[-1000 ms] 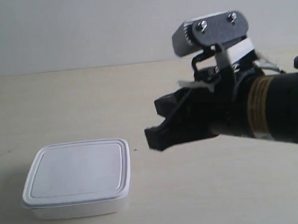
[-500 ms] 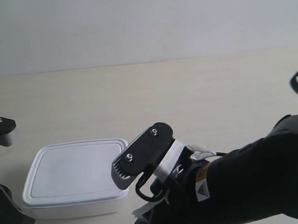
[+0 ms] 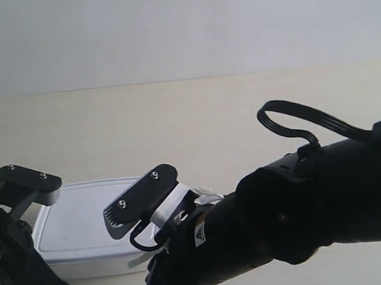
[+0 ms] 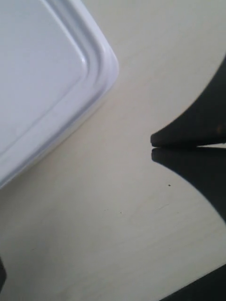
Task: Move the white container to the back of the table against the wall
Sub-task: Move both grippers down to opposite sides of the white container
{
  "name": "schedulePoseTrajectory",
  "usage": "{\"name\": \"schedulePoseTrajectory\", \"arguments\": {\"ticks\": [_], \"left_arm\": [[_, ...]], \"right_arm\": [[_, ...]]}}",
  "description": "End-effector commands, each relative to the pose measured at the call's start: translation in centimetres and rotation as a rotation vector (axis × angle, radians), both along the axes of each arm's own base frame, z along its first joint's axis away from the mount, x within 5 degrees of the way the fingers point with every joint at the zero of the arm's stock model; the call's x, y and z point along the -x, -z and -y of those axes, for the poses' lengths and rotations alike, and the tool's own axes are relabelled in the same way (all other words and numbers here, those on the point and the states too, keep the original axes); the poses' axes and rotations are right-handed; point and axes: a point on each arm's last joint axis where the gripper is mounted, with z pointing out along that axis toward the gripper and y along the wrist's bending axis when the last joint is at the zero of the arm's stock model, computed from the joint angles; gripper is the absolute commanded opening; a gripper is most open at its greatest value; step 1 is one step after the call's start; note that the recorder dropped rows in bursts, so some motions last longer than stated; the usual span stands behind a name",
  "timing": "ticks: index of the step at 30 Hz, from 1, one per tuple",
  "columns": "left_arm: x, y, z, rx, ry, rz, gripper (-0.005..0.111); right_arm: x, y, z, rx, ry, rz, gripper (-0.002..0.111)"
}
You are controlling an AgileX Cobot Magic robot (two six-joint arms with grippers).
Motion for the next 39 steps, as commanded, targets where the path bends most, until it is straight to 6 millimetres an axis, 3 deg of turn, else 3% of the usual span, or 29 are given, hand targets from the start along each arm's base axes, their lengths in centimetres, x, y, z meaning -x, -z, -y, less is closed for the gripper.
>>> {"name": "schedulePoseTrajectory", "arguments": {"ticks": [1,8,18,27,39], "left_arm": [[-0.4,1.1,0.4,0.002,0.002,-0.027,0.000],[-1.0,2.5,0.8,-0.005,0.002,-0.046,0.000],[-2.9,2.8,1.8,0.010,-0.003,-0.015,0.000],[-4.0,3.9,2.3,-0.002,0.000,-0.028,0.000],[-4.7,4.1,1.9,-0.046,-0.009,0.020,0.000]], "right_arm": [[-0.4,-0.2,-0.9,-0.001,-0.015,-0.004,0.000],[-1.2,0.7,-2.2,0.015,-0.039,0.003,0.000],[-2.2,1.7,-3.9,0.045,-0.076,0.010,0.000],[-3.2,1.6,-4.4,0.102,-0.083,0.064,0.000],[-4.4,2.9,-4.3,0.219,-0.079,0.140,0.000]]}}
